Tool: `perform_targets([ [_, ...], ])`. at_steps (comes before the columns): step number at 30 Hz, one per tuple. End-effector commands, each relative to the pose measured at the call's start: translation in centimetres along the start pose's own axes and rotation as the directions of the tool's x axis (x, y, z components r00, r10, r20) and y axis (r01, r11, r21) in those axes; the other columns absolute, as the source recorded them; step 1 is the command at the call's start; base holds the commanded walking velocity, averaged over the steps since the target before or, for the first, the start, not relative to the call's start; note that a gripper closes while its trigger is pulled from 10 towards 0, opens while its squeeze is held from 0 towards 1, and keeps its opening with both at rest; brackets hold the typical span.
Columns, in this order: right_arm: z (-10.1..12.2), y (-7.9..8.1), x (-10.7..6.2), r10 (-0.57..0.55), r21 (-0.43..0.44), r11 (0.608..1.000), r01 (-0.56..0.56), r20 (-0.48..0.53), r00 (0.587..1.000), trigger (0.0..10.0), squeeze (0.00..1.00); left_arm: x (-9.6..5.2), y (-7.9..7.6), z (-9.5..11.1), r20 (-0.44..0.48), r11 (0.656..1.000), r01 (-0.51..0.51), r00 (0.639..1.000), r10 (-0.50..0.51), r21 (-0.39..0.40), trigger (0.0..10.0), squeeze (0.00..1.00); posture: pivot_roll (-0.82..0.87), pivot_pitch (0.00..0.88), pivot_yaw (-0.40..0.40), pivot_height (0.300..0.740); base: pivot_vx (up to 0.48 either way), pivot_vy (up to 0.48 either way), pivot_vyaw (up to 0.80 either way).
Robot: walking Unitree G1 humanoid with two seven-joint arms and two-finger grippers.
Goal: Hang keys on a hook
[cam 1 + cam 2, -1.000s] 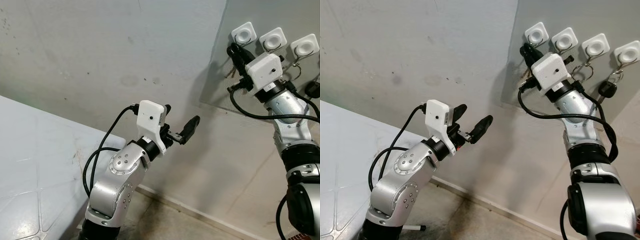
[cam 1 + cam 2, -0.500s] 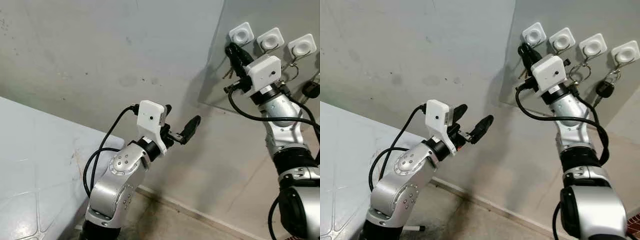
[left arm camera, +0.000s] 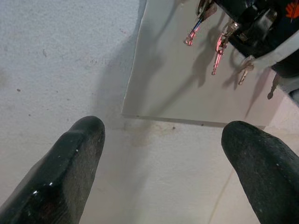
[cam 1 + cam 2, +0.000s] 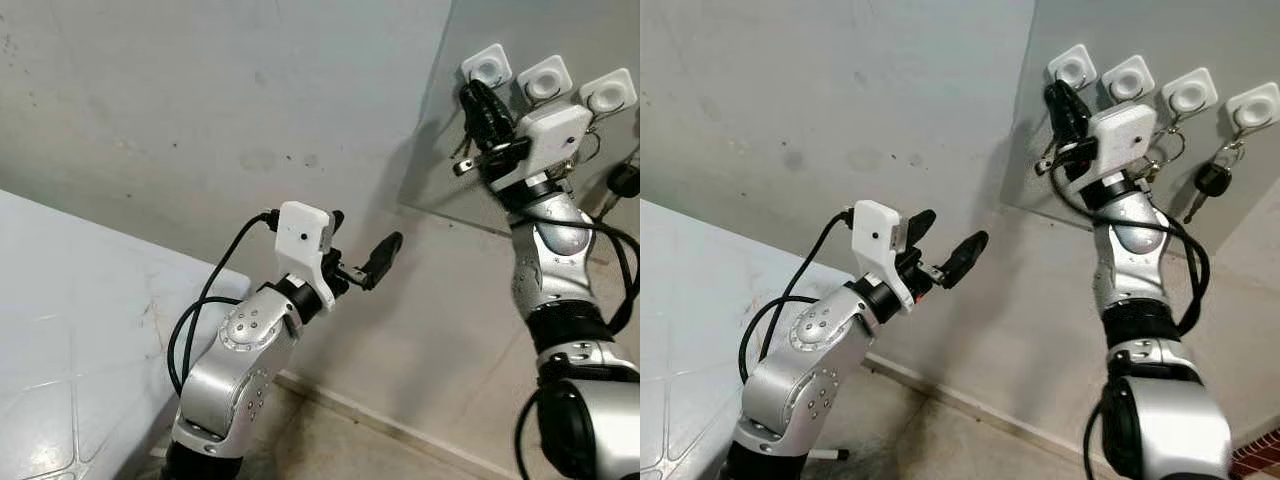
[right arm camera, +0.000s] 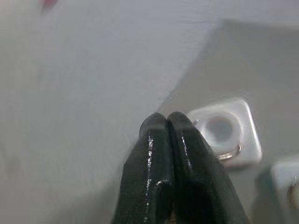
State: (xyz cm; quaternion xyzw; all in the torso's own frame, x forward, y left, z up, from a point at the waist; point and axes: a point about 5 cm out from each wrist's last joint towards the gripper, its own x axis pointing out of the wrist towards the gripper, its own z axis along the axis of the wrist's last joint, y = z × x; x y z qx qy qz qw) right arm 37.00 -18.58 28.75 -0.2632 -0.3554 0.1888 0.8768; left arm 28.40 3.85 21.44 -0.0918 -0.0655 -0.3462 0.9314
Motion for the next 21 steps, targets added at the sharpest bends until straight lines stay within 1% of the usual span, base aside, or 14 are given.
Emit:
perform_targets([
  [1, -2.0, 4.0, -1.1, 0.211, -0.023, 0.976, -0.215, -0.115, 0.971, 10.0, 0.0, -0.1, -0.3, 0.3, 0.013, 1.0, 0.003, 1.0, -0.003, -0.006, 10.0, 0.0, 0.0, 0.11, -0.04, 0.74, 0.0, 0.0, 0.0],
  [2, -2.1, 4.0, -1.2, 0.21, -0.007, 0.977, -0.213, -0.116, 0.971, 10.0, 0.0, -0.1, -0.3, 0.3, 0.013, 1.0, 0.003, 1.0, -0.003, -0.005, 10.0, 0.0, 0.0, 0.11, -0.041, 0.74, 0.0, 0.0, 0.0],
  [3, -2.1, 4.2, -1.3, 0.233, -0.032, 0.971, -0.238, -0.122, 0.965, 10.0, 0.0, -0.2, -0.3, 0.3, 0.012, 1.0, 0.005, 1.0, -0.005, -0.003, 10.0, 0.0, 0.0, 0.11, -0.041, 0.74, 0.0, 0.0, 0.0],
  [4, -2.3, 4.4, -1.5, 0.239, -0.038, 0.969, -0.245, -0.128, 0.963, 10.0, 0.0, -0.2, -0.4, 0.3, 0.012, 1.0, 0.006, 1.0, -0.006, -0.004, 10.0, 0.0, 0.0, 0.111, -0.04, 0.74, 0.0, 0.0, 0.0],
  [7, -2.4, 4.3, -1.6, 0.216, -0.006, 0.976, -0.218, -0.128, 0.968, 10.0, 0.0, -0.2, -0.4, 0.3, 0.013, 1.0, 0.005, 1.0, -0.005, -0.008, 10.0, 0.0, 0.0, 0.111, -0.04, 0.74, 0.0, 0.0, 0.0],
  [9, -2.6, 4.3, -1.7, 0.212, -0.011, 0.976, -0.215, -0.135, 0.968, 10.0, 0.0, -0.2, -0.4, 0.3, 0.013, 1.0, 0.005, 1.0, -0.005, -0.007, 10.0, 0.0, 0.0, 0.112, -0.039, 0.74, 0.0, 0.0, 0.0],
  [10, -2.6, 4.0, -1.6, 0.178, 0.033, 0.984, -0.175, -0.128, 0.976, 10.0, 0.0, -0.2, -0.4, 0.3, 0.013, 1.0, 0.005, 1.0, -0.005, -0.008, 10.0, 0.0, 0.0, 0.111, -0.038, 0.74, 0.0, 0.0, 0.0],
  [11, -2.6, 3.4, -1.5, 0.102, 0.13, 0.988, -0.087, -0.113, 0.988, 10.0, 0.0, -0.2, -0.4, 0.3, 0.014, 1.0, 0.005, 1.0, -0.004, -0.008, 10.0, 0.0, 0.0, 0.111, -0.038, 0.74, 0.0, 0.0, 0.0],
  [13, -2.6, 3.1, -1.4, 0.067, 0.184, 0.982, -0.046, -0.108, 0.992, 10.0, 0.0, -0.2, -0.4, 0.3, 0.014, 1.0, 0.004, 1.0, -0.004, -0.007, 10.0, 0.0, 0.0, 0.11, -0.041, 0.74, 0.0, 0.0, 0.0],
  [14, -2.6, 2.8, -1.4, 0.037, 0.234, 0.972, -0.012, -0.101, 0.994, 10.0, 0.0, -0.2, -0.4, 0.3, 0.014, 1.0, 0.003, 1.0, -0.003, -0.008, 10.0, 0.0, 0.0, 0.109, -0.041, 0.74, 0.0, 0.0, 0.0],
  [15, -2.6, 2.6, -1.4, 0.019, 0.264, 0.965, 0.007, -0.096, 0.995, 10.0, 0.0, -0.2, -0.4, 0.3, 0.013, 1.0, 0.003, 1.0, -0.002, -0.009, 10.0, 0.0, 0.0, 0.109, -0.041, 0.74, 0.0, 0.0, 0.0],
  [16, -2.6, 2.2, -1.2, -0.029, 0.348, 0.936, 0.059, -0.091, 0.995, 10.0, 0.0, -0.2, -0.4, 0.3, 0.014, 1.0, 0.002, 1.0, -0.002, -0.009, 10.0, 0.0, 0.0, 0.105, -0.042, 0.74, 0.0, 0.0, 0.0],
  [18, -2.5, 1.6, -0.9, -0.104, 0.455, 0.881, 0.13, -0.082, 0.991, 10.0, 0.0, -0.2, -0.5, 0.3, 0.014, 1.0, 0.003, 1.0, -0.002, -0.009, 10.0, 0.0, 0.0, 0.104, -0.044, 0.74, 0.0, 0.0, 0.0],
  [21, -2.1, 1.0, -0.5, -0.159, 0.541, 0.824, 0.166, -0.061, 0.985, 10.0, 0.0, -0.2, -0.6, 0.3, 0.016, 1.0, 0.004, 1.0, -0.004, -0.012, 10.0, 0.0, 0.0, 0.099, -0.046, 0.74, 0.0, 0.0, 0.0],
])
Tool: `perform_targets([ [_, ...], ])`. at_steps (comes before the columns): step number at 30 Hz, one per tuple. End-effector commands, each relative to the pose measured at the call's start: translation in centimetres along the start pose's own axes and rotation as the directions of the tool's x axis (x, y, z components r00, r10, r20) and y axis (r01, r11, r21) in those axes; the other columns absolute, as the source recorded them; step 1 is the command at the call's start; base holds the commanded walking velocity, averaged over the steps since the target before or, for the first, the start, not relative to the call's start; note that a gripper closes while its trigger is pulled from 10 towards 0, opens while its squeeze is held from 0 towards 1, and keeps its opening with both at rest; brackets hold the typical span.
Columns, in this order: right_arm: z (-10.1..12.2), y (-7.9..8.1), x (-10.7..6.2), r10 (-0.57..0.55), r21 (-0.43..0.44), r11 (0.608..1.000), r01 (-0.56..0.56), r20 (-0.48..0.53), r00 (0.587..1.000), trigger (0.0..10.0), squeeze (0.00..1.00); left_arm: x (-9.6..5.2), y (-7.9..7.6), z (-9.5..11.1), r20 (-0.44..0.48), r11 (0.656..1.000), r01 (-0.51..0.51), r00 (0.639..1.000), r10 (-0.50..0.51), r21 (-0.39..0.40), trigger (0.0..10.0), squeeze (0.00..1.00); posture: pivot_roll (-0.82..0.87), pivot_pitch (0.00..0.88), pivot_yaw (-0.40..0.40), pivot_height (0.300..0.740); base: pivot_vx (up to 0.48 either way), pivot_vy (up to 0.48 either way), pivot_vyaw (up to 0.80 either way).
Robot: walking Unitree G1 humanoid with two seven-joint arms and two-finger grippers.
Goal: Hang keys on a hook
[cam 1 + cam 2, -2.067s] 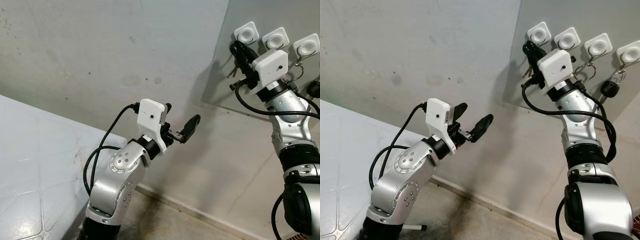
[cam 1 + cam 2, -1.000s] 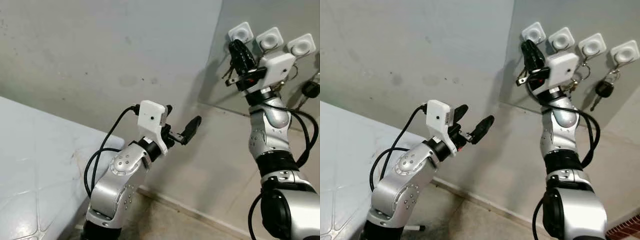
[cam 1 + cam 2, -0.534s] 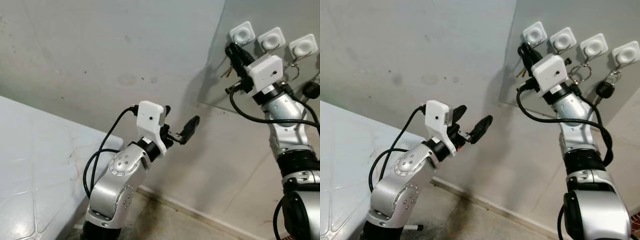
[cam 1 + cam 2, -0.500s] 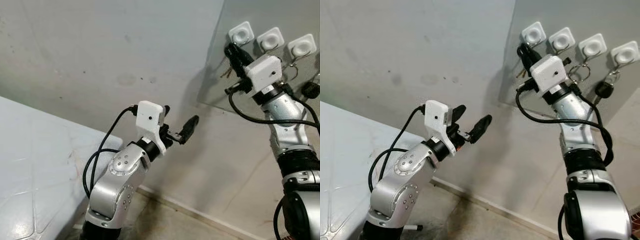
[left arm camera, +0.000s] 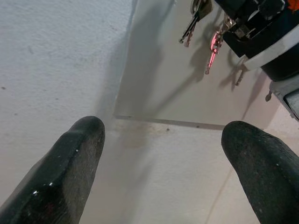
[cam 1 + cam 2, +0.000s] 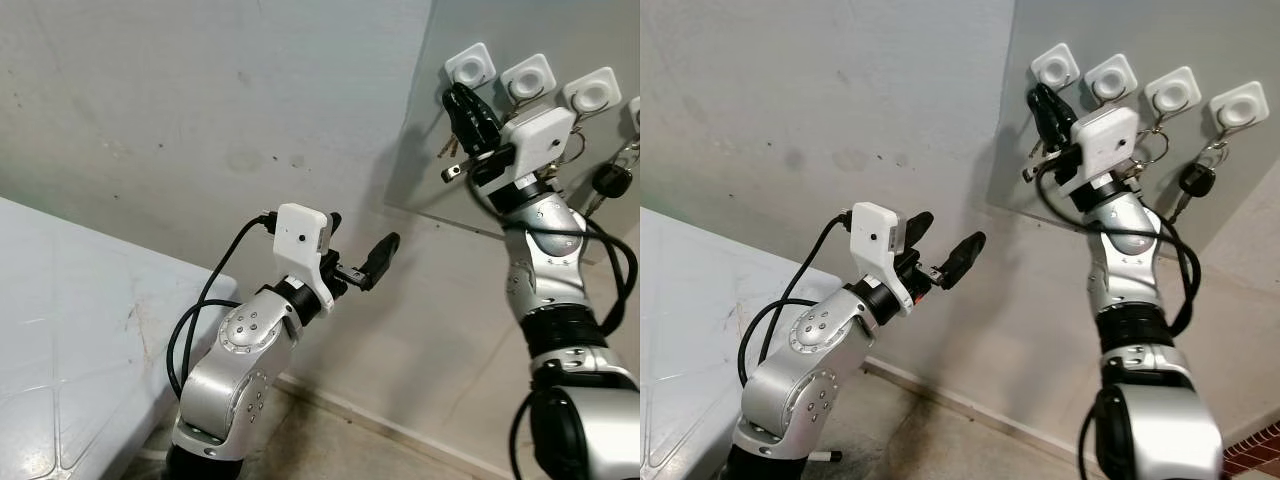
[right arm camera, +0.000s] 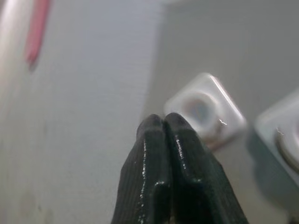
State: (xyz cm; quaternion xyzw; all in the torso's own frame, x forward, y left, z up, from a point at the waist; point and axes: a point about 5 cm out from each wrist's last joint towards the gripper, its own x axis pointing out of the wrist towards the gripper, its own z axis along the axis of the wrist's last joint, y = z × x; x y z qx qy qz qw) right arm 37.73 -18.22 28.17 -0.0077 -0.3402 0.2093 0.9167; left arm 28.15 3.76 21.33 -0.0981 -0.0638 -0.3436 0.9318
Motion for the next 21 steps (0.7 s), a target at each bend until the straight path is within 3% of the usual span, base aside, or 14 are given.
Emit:
perform_targets([
  [1, -1.2, -0.4, -0.9, -0.039, 0.096, 0.994, 0.045, -0.057, 0.998, 10.0, 0.0, -0.1, -0.4, 0.4, 0.014, 1.0, 0.011, 1.0, -0.011, 0.0, 10.0, 0.0, 0.0, 0.098, -0.046, 0.74, 0.0, 0.0, 0.0],
  [5, -0.9, -0.9, -0.7, -0.082, 0.226, 0.971, 0.085, -0.024, 0.996, 10.0, 0.0, 0.0, -0.4, 0.4, 0.015, 1.0, 0.012, 1.0, -0.012, -0.005, 10.0, 0.0, 0.0, 0.092, -0.047, 0.74, 0.0, 0.0, 0.0],
  [7, -0.6, -1.5, -0.7, -0.13, 0.355, 0.927, 0.122, 0.0, 0.991, 10.0, 0.0, -0.1, -0.5, 0.4, 0.015, 1.0, 0.013, 1.0, -0.013, -0.004, 10.0, 0.0, 0.0, 0.091, -0.047, 0.74, 0.0, 0.0, 0.0],
  [13, -0.4, -1.5, -1.0, -0.131, 0.361, 0.925, 0.117, 0.013, 0.991, 10.0, 0.0, -0.1, -0.6, 0.3, 0.015, 1.0, 0.017, 1.0, -0.017, -0.01, 10.0, 0.0, 0.0, 0.089, -0.048, 0.74, 0.0, 0.0, 0.0],
  [15, -0.3, -1.4, -1.0, -0.116, 0.296, 0.949, 0.109, 0.005, 0.993, 10.0, 0.0, -0.1, -0.6, 0.3, 0.015, 1.0, 0.017, 1.0, -0.017, -0.011, 10.0, 0.0, 0.0, 0.089, -0.048, 0.74, 0.0, 0.0, 0.0],
  [21, 1.4, -2.1, -0.4, -0.151, 0.357, 0.928, 0.107, 0.097, 0.984, 10.0, 0.0, 0.0, -0.6, 0.3, 0.013, 1.0, 0.018, 1.0, -0.018, -0.013, 10.0, 0.0, 0.0, 0.089, -0.048, 0.74, 0.0, 0.0, 0.0],
])
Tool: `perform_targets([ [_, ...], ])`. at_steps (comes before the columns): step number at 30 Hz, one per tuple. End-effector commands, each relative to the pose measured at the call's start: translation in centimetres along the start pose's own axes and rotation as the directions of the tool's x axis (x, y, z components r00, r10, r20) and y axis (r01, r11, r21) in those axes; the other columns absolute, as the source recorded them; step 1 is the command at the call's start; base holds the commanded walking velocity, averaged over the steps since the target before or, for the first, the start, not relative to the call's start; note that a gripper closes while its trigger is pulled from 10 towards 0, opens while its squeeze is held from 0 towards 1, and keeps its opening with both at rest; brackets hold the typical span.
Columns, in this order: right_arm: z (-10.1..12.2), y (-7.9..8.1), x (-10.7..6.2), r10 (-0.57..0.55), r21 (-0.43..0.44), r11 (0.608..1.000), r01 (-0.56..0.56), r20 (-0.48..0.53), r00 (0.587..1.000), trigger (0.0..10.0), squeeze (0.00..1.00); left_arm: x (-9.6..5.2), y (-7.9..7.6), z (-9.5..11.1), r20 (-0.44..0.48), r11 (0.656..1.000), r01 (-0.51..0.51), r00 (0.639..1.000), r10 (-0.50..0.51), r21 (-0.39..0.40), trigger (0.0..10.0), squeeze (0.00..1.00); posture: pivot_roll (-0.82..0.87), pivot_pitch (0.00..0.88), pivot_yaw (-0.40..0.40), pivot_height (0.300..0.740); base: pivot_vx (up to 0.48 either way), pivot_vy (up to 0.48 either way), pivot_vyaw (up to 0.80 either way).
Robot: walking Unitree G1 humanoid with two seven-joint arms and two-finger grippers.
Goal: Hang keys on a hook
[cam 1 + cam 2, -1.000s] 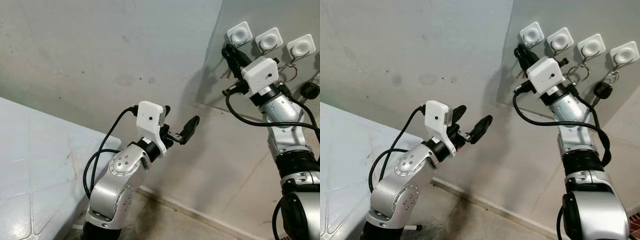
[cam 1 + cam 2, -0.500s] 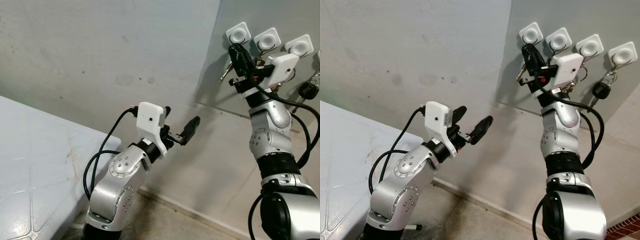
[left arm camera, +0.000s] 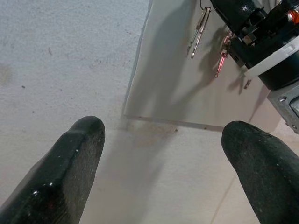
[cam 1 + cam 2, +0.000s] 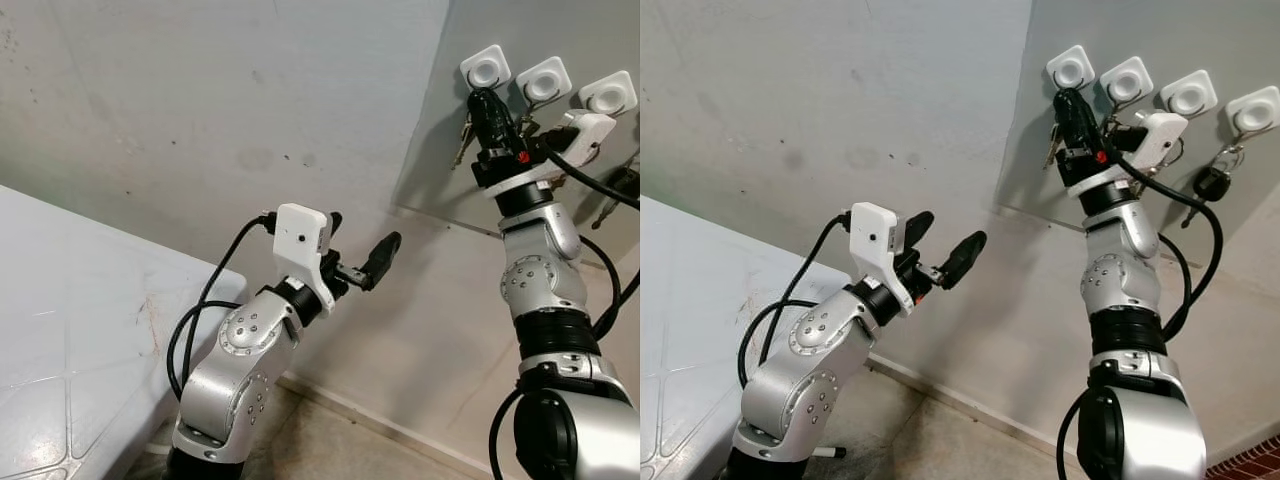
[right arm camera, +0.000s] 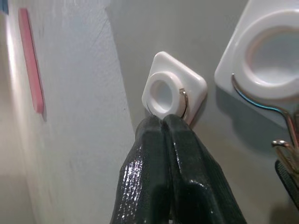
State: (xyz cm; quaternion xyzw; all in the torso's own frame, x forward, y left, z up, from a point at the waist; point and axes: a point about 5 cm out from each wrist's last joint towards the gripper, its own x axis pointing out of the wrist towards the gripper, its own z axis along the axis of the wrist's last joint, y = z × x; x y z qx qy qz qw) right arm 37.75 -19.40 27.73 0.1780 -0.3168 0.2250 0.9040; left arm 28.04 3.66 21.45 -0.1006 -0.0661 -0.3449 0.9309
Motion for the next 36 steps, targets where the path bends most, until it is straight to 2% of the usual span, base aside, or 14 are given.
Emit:
perform_targets([
  [1, 1.8, -0.4, 0.5, -0.025, 0.0, 1.0, 0.025, 0.086, 0.996, 10.0, 0.0, 0.0, -0.5, 0.2, 0.007, 1.0, 0.015, 1.0, -0.014, -0.01, 10.0, 0.0, 0.0, 0.089, -0.048, 0.74, 0.0, 0.0, 0.0],
  [9, 2.6, -0.1, 1.1, -0.038, -0.026, 0.999, 0.041, 0.125, 0.991, 10.0, 0.0, 0.0, -0.4, 0.2, 0.008, 1.0, 0.012, 1.0, -0.012, -0.008, 10.0, 0.0, 0.0, 0.089, -0.051, 0.74, 0.0, 0.0, 0.0],
  [14, 2.9, 0.8, 1.3, 0.033, -0.054, 0.998, -0.026, 0.137, 0.99, 10.0, 0.0, 0.0, -0.4, 0.2, 0.008, 1.0, 0.014, 1.0, -0.014, -0.009, 10.0, 0.0, 0.0, 0.093, -0.049, 0.74, 0.0, 0.0, 0.0],
  [27, 4.1, 1.5, 2.0, 0.052, -0.066, 0.997, -0.04, 0.187, 0.981, 10.0, 0.0, 0.1, -0.5, 0.2, 0.008, 1.0, 0.017, 1.0, -0.017, -0.008, 10.0, 0.0, 0.0, 0.094, -0.049, 0.74, 0.0, 0.0, 0.0],
  [30, 4.3, 1.6, 1.9, 0.057, -0.067, 0.997, -0.045, 0.191, 0.98, 10.0, 0.0, 0.0, -0.4, 0.2, 0.008, 1.0, 0.014, 1.0, -0.014, -0.006, 10.0, 0.0, 0.01, 0.093, -0.051, 0.74, 0.0, 0.0, 0.0],
  [32, 4.1, 1.8, 1.8, 0.075, -0.102, 0.993, -0.059, 0.165, 0.983, 10.0, 0.0, 0.0, -0.3, 0.2, 0.01, 1.0, 0.011, 1.0, -0.011, -0.006, 10.0, 0.0, 0.01, 0.092, -0.053, 0.74, 0.0, 0.0, 0.0],
  [36, 3.5, 1.3, 0.8, 0.052, -0.105, 0.994, -0.037, 0.136, 0.989, 10.0, 0.0, -0.1, -0.4, 0.2, 0.012, 1.0, 0.009, 1.0, -0.009, -0.006, 10.0, 0.0, 0.01, 0.088, -0.057, 0.74, 0.0, 0.0, 0.0],
])
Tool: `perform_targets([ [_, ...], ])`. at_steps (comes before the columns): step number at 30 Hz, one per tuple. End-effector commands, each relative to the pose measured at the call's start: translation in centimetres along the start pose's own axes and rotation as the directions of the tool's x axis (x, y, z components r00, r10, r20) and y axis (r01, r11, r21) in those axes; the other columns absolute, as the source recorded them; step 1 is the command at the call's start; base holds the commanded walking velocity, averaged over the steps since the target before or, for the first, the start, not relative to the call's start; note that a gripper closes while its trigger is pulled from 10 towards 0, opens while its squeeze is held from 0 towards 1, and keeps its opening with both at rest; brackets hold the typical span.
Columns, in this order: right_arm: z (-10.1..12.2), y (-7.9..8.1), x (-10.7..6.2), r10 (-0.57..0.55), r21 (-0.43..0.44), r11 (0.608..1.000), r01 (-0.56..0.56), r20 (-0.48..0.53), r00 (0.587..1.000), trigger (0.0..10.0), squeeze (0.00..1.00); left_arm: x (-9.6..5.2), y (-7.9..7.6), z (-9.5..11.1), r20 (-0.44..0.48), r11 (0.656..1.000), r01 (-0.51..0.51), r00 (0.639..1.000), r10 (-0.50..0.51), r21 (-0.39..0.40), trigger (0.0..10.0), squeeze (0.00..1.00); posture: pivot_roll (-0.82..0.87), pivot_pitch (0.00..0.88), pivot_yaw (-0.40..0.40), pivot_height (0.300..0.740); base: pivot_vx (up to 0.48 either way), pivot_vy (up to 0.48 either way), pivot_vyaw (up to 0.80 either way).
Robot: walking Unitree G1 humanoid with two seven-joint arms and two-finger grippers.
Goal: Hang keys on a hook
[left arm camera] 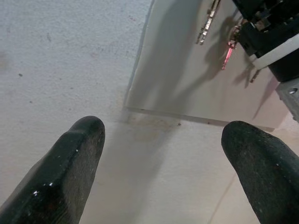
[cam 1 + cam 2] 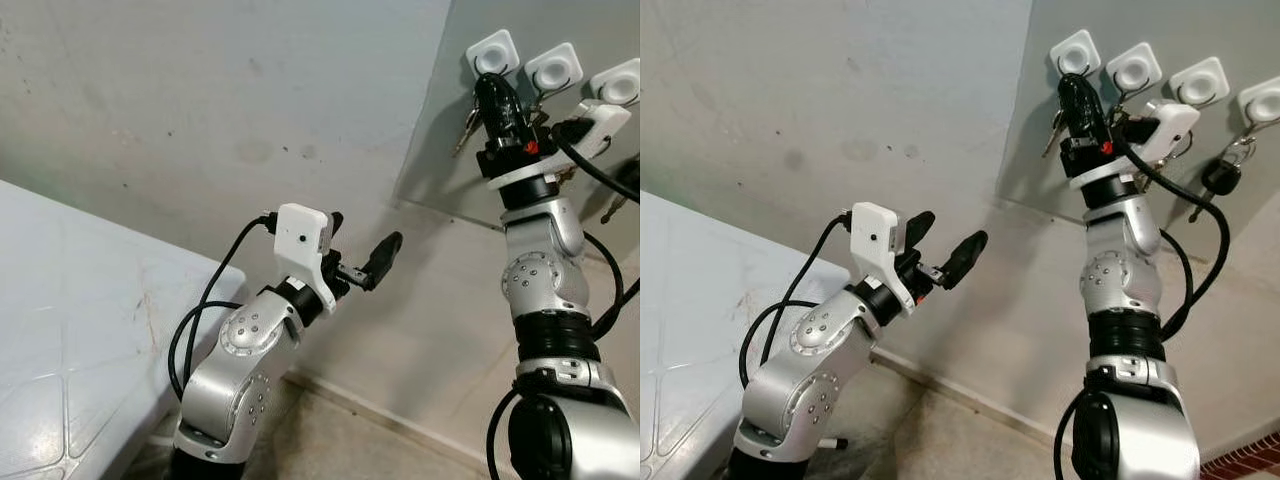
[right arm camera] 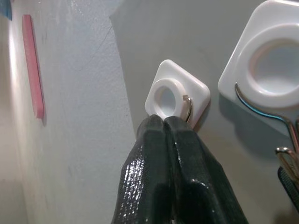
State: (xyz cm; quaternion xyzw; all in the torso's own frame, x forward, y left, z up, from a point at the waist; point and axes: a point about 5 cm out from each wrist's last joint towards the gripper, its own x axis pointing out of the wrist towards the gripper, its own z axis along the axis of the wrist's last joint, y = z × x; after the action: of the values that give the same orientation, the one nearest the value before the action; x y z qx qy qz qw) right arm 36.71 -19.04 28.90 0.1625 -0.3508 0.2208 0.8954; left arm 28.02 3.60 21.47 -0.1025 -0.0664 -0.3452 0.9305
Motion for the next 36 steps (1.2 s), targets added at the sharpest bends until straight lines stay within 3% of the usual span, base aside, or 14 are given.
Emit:
perform_targets([
  [1, 2.1, 0.0, 0.3, 0.02, -0.067, 0.998, -0.017, 0.057, 0.998, 10.0, 0.0, -0.1, -0.4, 0.2, 0.011, 1.0, 0.008, 1.0, -0.008, -0.003, 10.0, 0.0, 0.01, 0.084, -0.06, 0.74, 0.0, 0.0, 0.0],
  [7, 2.0, 0.1, -1.5, 0.002, -0.085, 0.996, 0.001, 0.036, 0.999, 10.0, 0.0, -0.1, -0.3, 0.3, 0.014, 1.0, 0.007, 1.0, -0.007, -0.004, 10.0, 0.0, 0.01, 0.079, -0.058, 0.74, 0.0, 0.0, 0.0],
  [13, 2.1, 0.7, -1.6, 0.002, -0.087, 0.996, 0.002, 0.043, 0.999, 10.0, 0.0, 0.0, -0.5, 0.2, 0.014, 1.0, 0.015, 1.0, -0.015, -0.008, 10.0, 0.0, 0.0, 0.077, -0.055, 0.74, 0.0, 0.0, 0.0],
  [25, 1.7, 1.7, -0.1, 0.029, -0.057, 0.998, -0.027, 0.047, 0.998, 10.0, 0.0, 0.1, -0.5, 0.3, 0.017, 1.0, 0.019, 1.0, -0.019, -0.007, 10.0, 0.0, 0.0, 0.082, -0.058, 0.74, 0.0, 0.0, 0.0],
  [36, 1.0, 1.6, 1.0, 0.038, -0.046, 0.998, -0.036, 0.03, 0.999, 10.0, 0.0, 0.0, -0.4, 0.4, 0.018, 1.0, 0.006, 1.0, -0.006, -0.006, 10.0, 0.0, 0.02, 0.09, -0.066, 0.74, 0.0, 0.0, 0.0],
])
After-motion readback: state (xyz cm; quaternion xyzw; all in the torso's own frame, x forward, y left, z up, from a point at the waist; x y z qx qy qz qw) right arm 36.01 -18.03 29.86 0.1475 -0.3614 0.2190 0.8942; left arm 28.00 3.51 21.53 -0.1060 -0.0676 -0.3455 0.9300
